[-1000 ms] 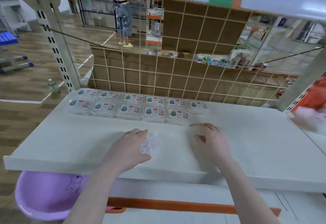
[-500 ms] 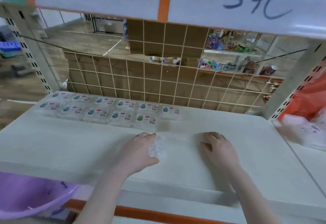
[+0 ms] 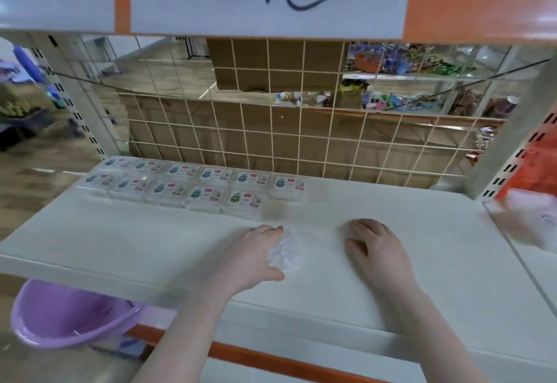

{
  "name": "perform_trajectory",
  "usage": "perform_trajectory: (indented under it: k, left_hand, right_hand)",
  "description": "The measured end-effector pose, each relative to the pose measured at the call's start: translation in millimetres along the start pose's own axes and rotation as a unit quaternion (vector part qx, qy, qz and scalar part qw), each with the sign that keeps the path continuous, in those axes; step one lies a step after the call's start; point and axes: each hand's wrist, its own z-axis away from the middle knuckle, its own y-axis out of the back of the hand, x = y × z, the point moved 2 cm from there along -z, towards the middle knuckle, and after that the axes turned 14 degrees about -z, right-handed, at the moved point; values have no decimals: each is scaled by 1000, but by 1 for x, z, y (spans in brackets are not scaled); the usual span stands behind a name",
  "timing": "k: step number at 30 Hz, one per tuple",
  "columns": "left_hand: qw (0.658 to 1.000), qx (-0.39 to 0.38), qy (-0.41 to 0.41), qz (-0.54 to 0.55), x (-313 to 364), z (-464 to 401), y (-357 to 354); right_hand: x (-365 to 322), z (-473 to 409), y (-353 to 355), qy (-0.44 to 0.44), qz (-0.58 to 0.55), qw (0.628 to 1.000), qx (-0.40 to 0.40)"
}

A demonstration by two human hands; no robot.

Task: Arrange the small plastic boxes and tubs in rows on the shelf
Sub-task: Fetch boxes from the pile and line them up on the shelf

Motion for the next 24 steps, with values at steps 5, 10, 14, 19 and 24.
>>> perform_trajectory:
  k: [5, 10, 14, 19, 24]
  left_hand:
    - [1000, -4, -20, -8, 1, -1, 9]
    - [995, -78, -40, 50, -3, -3, 17]
    - [984, -105, -66, 130, -3, -8, 26]
    - [983, -93, -79, 134, -9, -22, 34]
    - [987, -44, -60, 145, -13, -31, 35]
  right_hand:
    - [4, -1, -1, -11, -12, 1000, -10]
    - [6, -2, -1, -20, -19, 1000, -12]
    - [6, -2, -1, -20, -19, 1000, -14]
    - [7, -3, -1, -15, -17, 1000, -16]
    - [7, -3, -1, -20, -10, 1000, -11]
